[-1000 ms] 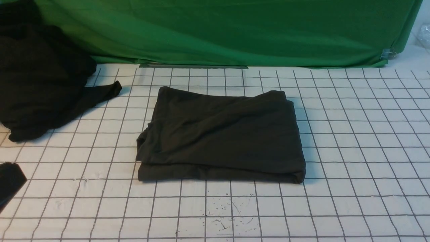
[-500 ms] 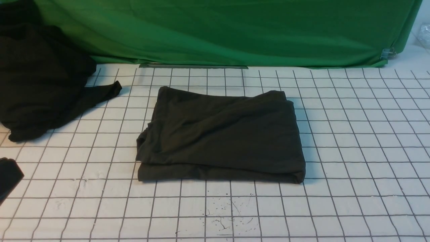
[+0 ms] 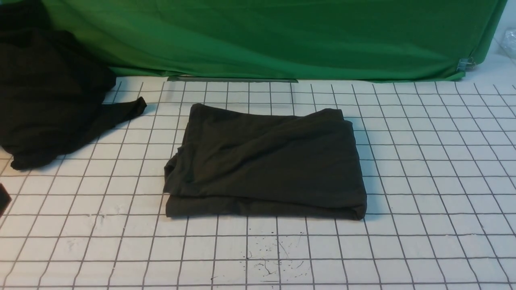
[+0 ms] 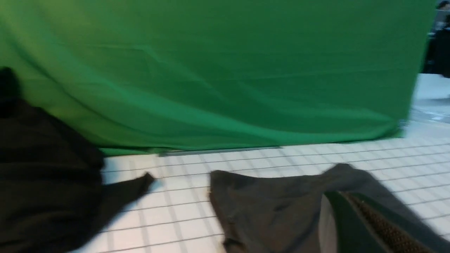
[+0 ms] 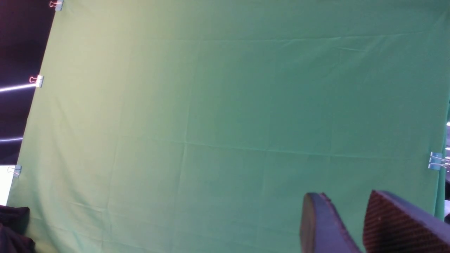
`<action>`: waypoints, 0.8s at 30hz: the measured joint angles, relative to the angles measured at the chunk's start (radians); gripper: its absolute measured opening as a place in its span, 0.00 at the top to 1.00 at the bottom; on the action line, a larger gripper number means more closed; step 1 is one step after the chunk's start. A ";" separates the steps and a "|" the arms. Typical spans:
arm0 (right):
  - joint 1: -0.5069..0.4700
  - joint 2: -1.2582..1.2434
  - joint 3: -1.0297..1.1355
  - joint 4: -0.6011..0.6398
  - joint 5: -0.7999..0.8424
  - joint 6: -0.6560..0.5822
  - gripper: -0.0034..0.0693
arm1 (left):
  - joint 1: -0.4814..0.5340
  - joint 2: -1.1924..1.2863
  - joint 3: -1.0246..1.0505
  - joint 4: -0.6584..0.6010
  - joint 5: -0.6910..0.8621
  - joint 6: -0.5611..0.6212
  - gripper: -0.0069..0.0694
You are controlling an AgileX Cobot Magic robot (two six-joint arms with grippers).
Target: Fold a long-sleeved shirt over a white checkered tablecloth.
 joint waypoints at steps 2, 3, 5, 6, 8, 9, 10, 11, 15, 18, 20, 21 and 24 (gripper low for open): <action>0.000 0.000 0.000 0.000 0.000 0.000 0.69 | 0.068 -0.031 0.101 -0.005 -0.074 0.013 0.91; 0.000 0.000 0.000 0.000 0.000 0.000 0.69 | 0.085 -0.036 0.118 -0.006 -0.081 0.016 0.91; 0.000 0.000 0.000 0.000 0.000 0.000 0.69 | 0.131 -0.067 0.209 -0.005 -0.099 0.023 0.91; 0.000 0.000 0.000 0.000 0.000 0.000 0.69 | 0.142 -0.081 0.230 -0.005 -0.102 0.023 0.91; 0.000 0.000 0.000 0.000 0.000 0.000 0.68 | 0.159 -0.115 0.269 -0.003 -0.083 0.027 0.91; 0.000 0.000 0.000 0.000 0.001 0.000 0.68 | 0.162 -0.124 0.270 0.000 -0.062 0.029 0.91; 0.000 0.000 0.000 0.000 0.001 0.000 0.68 | 0.163 -0.131 0.270 0.005 -0.036 0.032 0.91; 0.000 0.000 0.000 0.000 0.002 0.000 0.68 | 0.165 -0.135 0.270 0.011 0.000 0.034 0.91; 0.000 0.001 0.001 0.000 0.003 0.000 0.66 | 0.166 -0.136 0.275 0.015 0.056 0.037 0.91; 0.000 0.001 0.001 0.000 0.005 0.000 0.66 | 0.166 -0.136 0.275 0.015 0.058 0.037 0.91; 0.000 0.001 0.001 0.000 0.006 0.000 0.66 | 0.166 -0.137 0.275 0.015 0.058 0.037 0.91; 0.000 0.001 0.001 0.000 0.007 0.000 0.65 | 0.166 -0.137 0.275 0.015 0.058 0.037 0.91; 0.000 0.001 0.001 0.000 0.007 0.000 0.64 | 0.166 -0.137 0.275 0.015 0.058 0.037 0.91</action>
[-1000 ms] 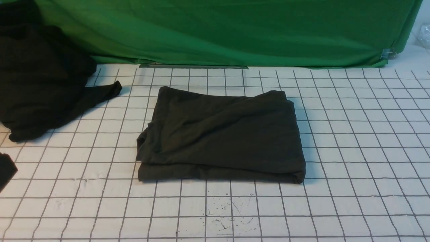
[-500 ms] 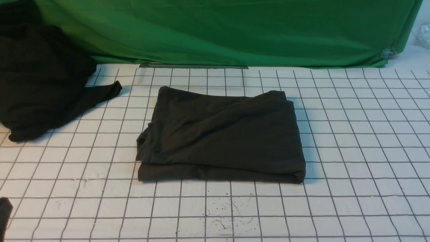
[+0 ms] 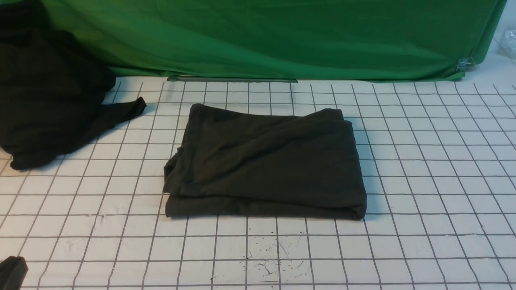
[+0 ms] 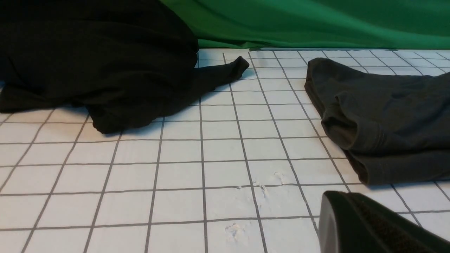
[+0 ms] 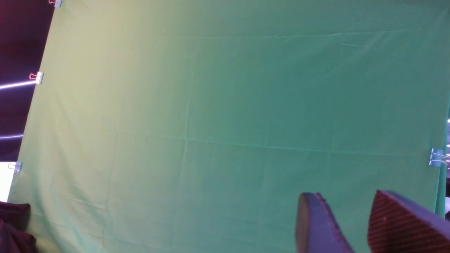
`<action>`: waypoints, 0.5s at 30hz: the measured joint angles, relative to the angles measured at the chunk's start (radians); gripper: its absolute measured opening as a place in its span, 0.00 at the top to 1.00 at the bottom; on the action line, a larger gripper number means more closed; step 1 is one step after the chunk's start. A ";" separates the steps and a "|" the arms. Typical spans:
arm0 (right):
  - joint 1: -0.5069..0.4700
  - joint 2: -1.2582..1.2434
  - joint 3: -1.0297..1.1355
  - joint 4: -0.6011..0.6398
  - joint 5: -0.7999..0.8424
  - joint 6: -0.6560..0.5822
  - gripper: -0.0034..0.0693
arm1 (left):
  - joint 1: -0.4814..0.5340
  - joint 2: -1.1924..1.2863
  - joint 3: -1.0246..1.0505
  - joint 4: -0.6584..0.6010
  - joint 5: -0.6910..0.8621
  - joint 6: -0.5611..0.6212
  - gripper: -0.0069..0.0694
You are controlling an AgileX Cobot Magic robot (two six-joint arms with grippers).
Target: Fold a long-sleeved shirt over a white checkered tablecloth.
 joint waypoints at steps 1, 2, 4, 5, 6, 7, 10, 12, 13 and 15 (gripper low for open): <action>0.000 0.000 0.000 0.000 0.000 0.000 0.63 | 0.000 0.000 0.000 0.000 0.000 0.000 0.91; 0.000 0.000 0.000 0.000 0.001 0.000 0.63 | 0.000 0.000 0.000 0.000 0.000 0.000 0.91; 0.000 0.000 0.000 0.000 0.001 0.000 0.63 | 0.000 0.000 0.000 0.000 0.000 0.000 0.91; 0.000 0.000 0.000 0.000 0.004 0.000 0.63 | 0.000 0.000 0.000 0.000 0.000 0.000 0.91; 0.000 0.000 0.000 0.000 0.005 0.000 0.63 | 0.000 0.000 0.000 0.000 0.000 0.000 0.91; 0.000 0.000 0.000 0.000 0.008 0.000 0.63 | 0.000 0.000 0.000 0.000 0.000 0.000 0.91; 0.000 0.000 0.000 0.000 0.013 0.001 0.62 | 0.000 0.000 0.000 0.000 0.000 0.000 0.91; 0.000 0.000 0.000 0.000 0.018 0.001 0.62 | 0.000 0.000 0.000 0.000 0.000 0.000 0.91; 0.000 -0.004 0.000 0.000 0.025 -0.001 0.62 | 0.000 0.000 0.000 0.000 0.000 0.000 0.91; -0.004 -0.031 0.001 0.000 0.069 -0.022 0.62 | 0.000 0.000 0.000 0.000 0.000 0.000 0.91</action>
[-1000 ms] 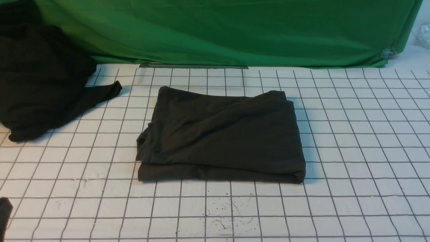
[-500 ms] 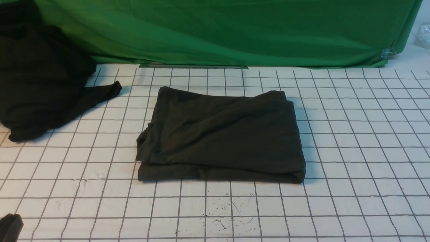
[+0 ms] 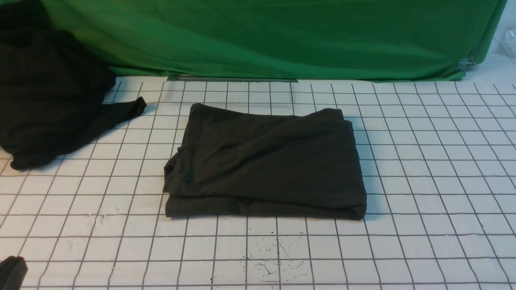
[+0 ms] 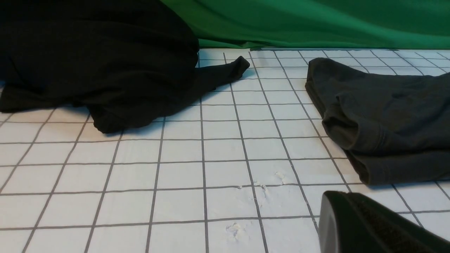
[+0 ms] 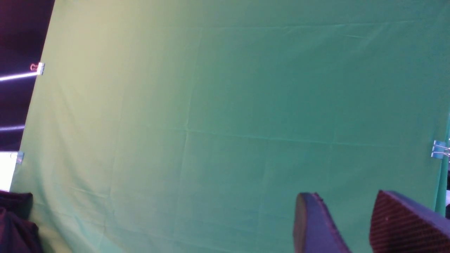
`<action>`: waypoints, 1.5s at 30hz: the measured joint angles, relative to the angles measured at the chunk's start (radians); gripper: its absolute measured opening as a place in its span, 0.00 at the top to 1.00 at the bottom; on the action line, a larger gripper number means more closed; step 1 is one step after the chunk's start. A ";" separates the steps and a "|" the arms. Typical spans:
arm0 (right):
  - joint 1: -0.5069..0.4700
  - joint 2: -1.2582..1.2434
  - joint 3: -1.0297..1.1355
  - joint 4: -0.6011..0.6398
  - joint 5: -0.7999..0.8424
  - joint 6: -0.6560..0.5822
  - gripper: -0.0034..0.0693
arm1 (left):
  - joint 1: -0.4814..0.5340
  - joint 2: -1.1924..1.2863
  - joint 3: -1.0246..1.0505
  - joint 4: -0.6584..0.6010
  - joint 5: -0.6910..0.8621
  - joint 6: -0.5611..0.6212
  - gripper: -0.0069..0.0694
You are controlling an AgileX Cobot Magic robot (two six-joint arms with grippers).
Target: Fold a long-sleeved shirt over a white checkered tablecloth.
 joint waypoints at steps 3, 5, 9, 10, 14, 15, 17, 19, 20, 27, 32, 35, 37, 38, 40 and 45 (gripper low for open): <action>-0.042 -0.039 0.022 0.000 0.080 -0.035 0.62 | 0.000 0.000 0.000 0.000 0.000 0.000 0.91; -0.108 -0.080 0.075 0.000 0.166 -0.055 0.62 | 0.000 0.000 0.000 0.000 0.000 0.000 0.91; -0.224 -0.149 0.208 0.000 0.274 -0.059 0.62 | 0.000 0.000 0.000 0.000 0.000 0.000 0.91; -0.256 -0.173 0.255 0.000 0.292 -0.060 0.62 | 0.000 0.000 0.000 0.000 0.000 0.000 0.91; -0.347 -0.235 0.375 -0.001 0.398 -0.060 0.62 | 0.000 0.000 0.001 0.000 0.001 0.001 0.91; -0.380 -0.240 0.389 -0.003 0.463 -0.064 0.62 | 0.000 -0.002 0.001 0.003 0.001 0.001 0.91; -0.397 -0.241 0.390 -0.007 0.488 -0.064 0.62 | 0.000 -0.002 0.001 0.008 0.002 0.001 0.91; -0.407 -0.241 0.390 -0.008 0.490 -0.058 0.62 | 0.000 -0.002 0.001 0.019 0.002 0.001 0.91; -0.409 -0.241 0.390 -0.008 0.492 -0.053 0.62 | 0.000 -0.002 0.001 0.021 0.004 0.001 0.91; -0.409 -0.241 0.390 -0.010 0.496 -0.033 0.62 | 0.000 -0.002 0.001 0.026 0.004 0.001 0.91; -0.409 -0.241 0.390 -0.010 0.496 -0.030 0.62 | 0.000 -0.002 0.001 0.027 0.004 0.001 0.91; -0.409 -0.241 0.390 -0.010 0.496 -0.030 0.62 | 0.000 -0.002 0.001 0.027 0.004 0.001 0.91; -0.409 -0.241 0.390 -0.010 0.496 -0.030 0.62 | 0.000 -0.002 0.001 0.027 0.004 0.001 0.91; -0.409 -0.241 0.390 -0.010 0.496 -0.030 0.62 | 0.000 -0.002 0.001 0.027 0.004 0.001 0.91; -0.409 -0.241 0.390 -0.010 0.496 -0.030 0.62 | 0.000 -0.002 0.001 0.027 0.004 0.001 0.91; -0.409 -0.242 0.390 -0.010 0.496 -0.030 0.62 | 0.000 -0.002 0.001 0.027 0.004 0.001 0.91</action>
